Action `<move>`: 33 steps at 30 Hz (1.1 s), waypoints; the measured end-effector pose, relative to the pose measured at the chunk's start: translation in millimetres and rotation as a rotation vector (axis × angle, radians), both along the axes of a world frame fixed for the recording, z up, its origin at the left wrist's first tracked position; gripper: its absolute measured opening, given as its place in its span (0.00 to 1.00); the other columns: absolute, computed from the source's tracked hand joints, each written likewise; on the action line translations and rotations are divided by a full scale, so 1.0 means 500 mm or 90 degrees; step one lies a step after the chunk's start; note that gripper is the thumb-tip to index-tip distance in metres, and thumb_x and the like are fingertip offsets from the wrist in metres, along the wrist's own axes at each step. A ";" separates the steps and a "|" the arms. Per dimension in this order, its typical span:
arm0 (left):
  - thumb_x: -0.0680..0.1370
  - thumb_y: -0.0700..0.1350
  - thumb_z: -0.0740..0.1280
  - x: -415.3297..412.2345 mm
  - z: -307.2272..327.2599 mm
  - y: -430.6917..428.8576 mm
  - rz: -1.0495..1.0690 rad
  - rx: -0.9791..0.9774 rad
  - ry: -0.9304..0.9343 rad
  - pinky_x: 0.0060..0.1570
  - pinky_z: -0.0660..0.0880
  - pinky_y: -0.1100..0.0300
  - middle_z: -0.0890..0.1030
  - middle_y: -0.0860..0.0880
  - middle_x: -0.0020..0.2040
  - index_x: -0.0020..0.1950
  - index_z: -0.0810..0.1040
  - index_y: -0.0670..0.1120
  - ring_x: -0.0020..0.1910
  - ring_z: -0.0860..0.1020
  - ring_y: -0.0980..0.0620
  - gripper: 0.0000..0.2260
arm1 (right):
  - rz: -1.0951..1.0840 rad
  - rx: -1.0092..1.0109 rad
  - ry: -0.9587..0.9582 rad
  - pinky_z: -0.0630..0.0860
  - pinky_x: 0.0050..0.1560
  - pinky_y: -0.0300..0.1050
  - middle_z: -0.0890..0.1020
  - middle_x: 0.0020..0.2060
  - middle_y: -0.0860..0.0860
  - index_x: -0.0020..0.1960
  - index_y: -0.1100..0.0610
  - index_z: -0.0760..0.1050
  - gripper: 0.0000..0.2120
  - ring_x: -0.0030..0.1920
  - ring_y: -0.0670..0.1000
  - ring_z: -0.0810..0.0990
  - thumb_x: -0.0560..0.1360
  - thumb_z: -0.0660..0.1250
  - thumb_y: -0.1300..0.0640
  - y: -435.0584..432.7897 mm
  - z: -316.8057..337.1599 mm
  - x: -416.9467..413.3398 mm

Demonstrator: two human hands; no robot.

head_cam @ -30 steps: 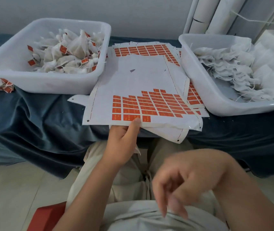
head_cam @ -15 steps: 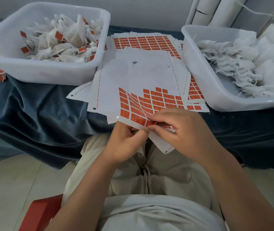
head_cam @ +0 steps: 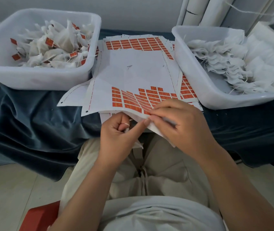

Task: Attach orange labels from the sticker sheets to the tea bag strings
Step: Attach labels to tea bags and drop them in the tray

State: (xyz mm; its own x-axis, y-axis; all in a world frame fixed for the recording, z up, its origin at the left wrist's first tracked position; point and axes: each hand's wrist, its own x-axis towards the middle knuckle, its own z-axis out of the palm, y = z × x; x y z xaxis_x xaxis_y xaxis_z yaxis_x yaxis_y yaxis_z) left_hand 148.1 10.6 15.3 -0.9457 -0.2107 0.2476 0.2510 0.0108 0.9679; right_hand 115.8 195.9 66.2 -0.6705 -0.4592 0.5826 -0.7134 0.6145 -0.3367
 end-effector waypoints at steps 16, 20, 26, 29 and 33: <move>0.75 0.33 0.76 -0.017 0.000 -0.038 -0.063 -0.309 0.161 0.31 0.62 0.67 0.65 0.50 0.27 0.31 0.61 0.42 0.28 0.63 0.54 0.24 | 0.022 0.105 0.011 0.79 0.39 0.42 0.85 0.39 0.50 0.45 0.60 0.85 0.10 0.37 0.48 0.81 0.81 0.69 0.56 0.001 -0.021 -0.002; 0.75 0.37 0.75 -0.017 0.000 -0.040 -0.077 -0.274 0.138 0.30 0.64 0.57 0.64 0.45 0.27 0.31 0.61 0.39 0.28 0.63 0.50 0.24 | 0.019 0.097 0.001 0.79 0.39 0.46 0.85 0.39 0.51 0.44 0.60 0.83 0.11 0.37 0.50 0.82 0.81 0.68 0.57 -0.003 -0.031 -0.001; 0.75 0.47 0.73 -0.013 0.007 -0.042 -0.076 -0.202 0.089 0.31 0.70 0.47 0.66 0.45 0.28 0.32 0.59 0.47 0.29 0.66 0.42 0.23 | 0.020 0.023 -0.098 0.80 0.42 0.44 0.85 0.40 0.49 0.47 0.60 0.84 0.12 0.41 0.47 0.82 0.82 0.67 0.54 0.003 -0.028 -0.011; 0.75 0.46 0.74 -0.015 0.010 -0.042 -0.082 -0.193 0.067 0.30 0.70 0.45 0.65 0.45 0.28 0.32 0.59 0.50 0.28 0.64 0.42 0.24 | 0.073 0.076 -0.122 0.80 0.49 0.39 0.87 0.49 0.49 0.57 0.59 0.85 0.13 0.47 0.45 0.84 0.82 0.70 0.51 0.009 -0.022 -0.014; 0.77 0.41 0.74 -0.017 0.007 -0.040 -0.074 -0.185 0.047 0.31 0.70 0.48 0.65 0.45 0.28 0.32 0.59 0.51 0.27 0.64 0.46 0.24 | 0.085 0.089 -0.089 0.80 0.48 0.40 0.87 0.47 0.50 0.57 0.59 0.86 0.12 0.46 0.45 0.83 0.82 0.70 0.52 0.004 -0.026 -0.015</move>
